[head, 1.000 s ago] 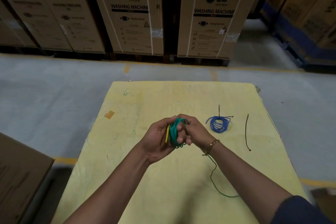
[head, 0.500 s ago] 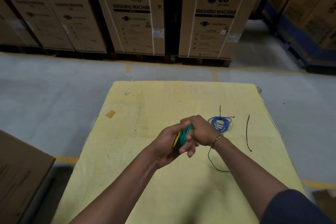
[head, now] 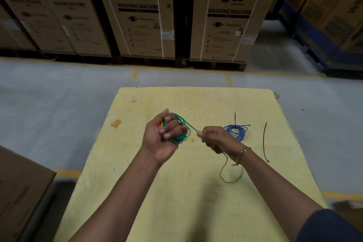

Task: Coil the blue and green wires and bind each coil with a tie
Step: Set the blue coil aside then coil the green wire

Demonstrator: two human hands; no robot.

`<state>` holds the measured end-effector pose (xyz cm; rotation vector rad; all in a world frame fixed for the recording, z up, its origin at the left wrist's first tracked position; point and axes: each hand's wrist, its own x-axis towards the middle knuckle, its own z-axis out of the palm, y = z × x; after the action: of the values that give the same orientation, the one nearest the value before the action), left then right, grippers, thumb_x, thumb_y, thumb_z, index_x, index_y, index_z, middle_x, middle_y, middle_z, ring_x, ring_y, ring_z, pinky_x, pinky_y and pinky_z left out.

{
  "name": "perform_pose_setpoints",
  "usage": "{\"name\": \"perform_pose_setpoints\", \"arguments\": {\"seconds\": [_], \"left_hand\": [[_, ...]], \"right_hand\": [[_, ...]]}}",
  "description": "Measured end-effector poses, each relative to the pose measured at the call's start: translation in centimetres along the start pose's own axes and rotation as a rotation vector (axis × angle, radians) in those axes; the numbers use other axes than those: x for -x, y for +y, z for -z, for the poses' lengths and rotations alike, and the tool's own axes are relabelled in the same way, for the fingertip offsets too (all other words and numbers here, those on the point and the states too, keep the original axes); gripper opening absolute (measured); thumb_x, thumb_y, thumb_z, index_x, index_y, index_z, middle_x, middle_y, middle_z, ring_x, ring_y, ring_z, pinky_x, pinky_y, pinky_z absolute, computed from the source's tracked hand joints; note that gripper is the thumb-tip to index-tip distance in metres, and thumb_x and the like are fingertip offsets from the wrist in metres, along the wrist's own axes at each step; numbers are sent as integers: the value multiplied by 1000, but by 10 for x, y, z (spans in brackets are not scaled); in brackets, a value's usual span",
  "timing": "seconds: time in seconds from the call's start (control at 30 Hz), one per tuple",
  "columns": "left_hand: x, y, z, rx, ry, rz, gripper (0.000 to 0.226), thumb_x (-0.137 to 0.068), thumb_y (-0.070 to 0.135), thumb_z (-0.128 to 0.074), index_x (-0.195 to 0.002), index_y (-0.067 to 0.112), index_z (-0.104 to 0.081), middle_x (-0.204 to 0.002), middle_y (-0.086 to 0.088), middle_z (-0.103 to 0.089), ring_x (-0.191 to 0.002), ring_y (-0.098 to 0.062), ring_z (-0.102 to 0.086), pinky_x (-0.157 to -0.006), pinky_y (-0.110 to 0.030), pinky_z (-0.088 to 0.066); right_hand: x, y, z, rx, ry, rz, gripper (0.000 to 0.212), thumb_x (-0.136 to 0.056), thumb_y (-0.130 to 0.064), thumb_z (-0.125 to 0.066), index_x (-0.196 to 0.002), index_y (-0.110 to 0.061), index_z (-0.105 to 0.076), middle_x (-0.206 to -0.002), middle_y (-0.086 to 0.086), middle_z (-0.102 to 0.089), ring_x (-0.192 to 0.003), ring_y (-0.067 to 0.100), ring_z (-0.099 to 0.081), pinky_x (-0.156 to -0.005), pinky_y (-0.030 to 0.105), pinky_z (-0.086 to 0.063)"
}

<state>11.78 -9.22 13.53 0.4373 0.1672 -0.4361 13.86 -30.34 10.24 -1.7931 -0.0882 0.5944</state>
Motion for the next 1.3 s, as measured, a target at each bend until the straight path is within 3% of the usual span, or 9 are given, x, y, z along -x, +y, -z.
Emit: {"name": "perform_pose_setpoints", "arguments": {"seconds": [0.13, 0.23, 0.4, 0.57, 0.77, 0.87, 1.13, 1.2, 1.3], "left_hand": [[-3, 20, -2, -29, 40, -130, 34, -104, 27, -41, -95, 4, -63, -56, 1, -53, -47, -14, -51, -77, -26, -54], [-9, 19, -2, -83, 23, -151, 42, -105, 24, -39, -123, -8, -59, -100, -19, -75, -94, -36, -73, -95, -39, -56], [-19, 3, 14, -1009, 162, -98, 45, -100, 34, -36, -131, 11, -59, -128, -3, -71, -126, -18, -62, -111, -36, -34], [-8, -13, 55, -1896, 50, -7, 38, -102, 48, -30, -107, 29, -62, -103, 2, -67, -99, -15, -62, -95, -42, -49], [9, -19, 65, -2255, 50, -210, 68, -98, 61, -15, -87, 12, -62, -80, -2, -62, -81, -22, -56, -78, -46, -47], [14, -26, 51, -2022, 3, -85, 56, -105, 50, -27, -84, 16, -66, -69, 2, -61, -74, -21, -62, -77, -38, -49], [20, -25, -7, -193, -99, 107, 39, -102, 29, -39, -71, 10, -53, -40, 1, -34, -42, -18, -44, -88, -35, -45], [10, -17, -8, -142, -5, -20, 35, -101, 26, -41, -73, 10, -55, -48, -4, -49, -58, -25, -62, -91, -37, -43], [-3, -12, 9, -709, 200, -163, 37, -106, 26, -34, -80, 14, -58, -84, -15, -77, -106, -28, -72, -107, -41, -39]], "right_hand": [[9, 38, -3, 480, 123, 56, 35, -101, -43, -52, -75, -23, -63, -58, -9, -49, -54, 8, -43, -58, 28, -37], [21, 54, -34, 803, -91, -4, 30, -101, -49, -44, -92, -28, -62, -75, -4, -63, -76, 19, -59, -71, 32, -44], [34, 7, -59, 933, -242, 79, 35, -100, -53, -38, -105, -26, -60, -96, 4, -70, -93, 25, -62, -78, 37, -48], [38, -53, -18, 835, -129, 230, 24, -102, -34, -51, -97, -21, -70, -58, -12, -50, -57, -2, -48, -55, 16, -33], [33, -52, 21, 698, -119, 153, 14, -97, -33, -61, -96, -26, -74, -70, -10, -61, -62, 1, -49, -60, 22, -38], [27, -58, 23, 566, -148, 173, 14, -98, -27, -62, -98, -22, -75, -80, -12, -67, -72, -3, -54, -68, 16, -43], [-2, 2, -23, 369, 172, 223, 26, -98, -29, -62, -80, -14, -72, -67, -8, -66, -63, 0, -50, -66, 30, -43], [5, 11, -45, 411, 94, 173, 32, -101, -34, -57, -72, -26, -67, -59, -16, -64, -55, -1, -49, -60, 25, -40], [16, 12, -65, 510, -80, 96, 22, -103, -33, -49, -98, -32, -70, -67, -11, -67, -58, -2, -54, -58, 17, -42]]}}
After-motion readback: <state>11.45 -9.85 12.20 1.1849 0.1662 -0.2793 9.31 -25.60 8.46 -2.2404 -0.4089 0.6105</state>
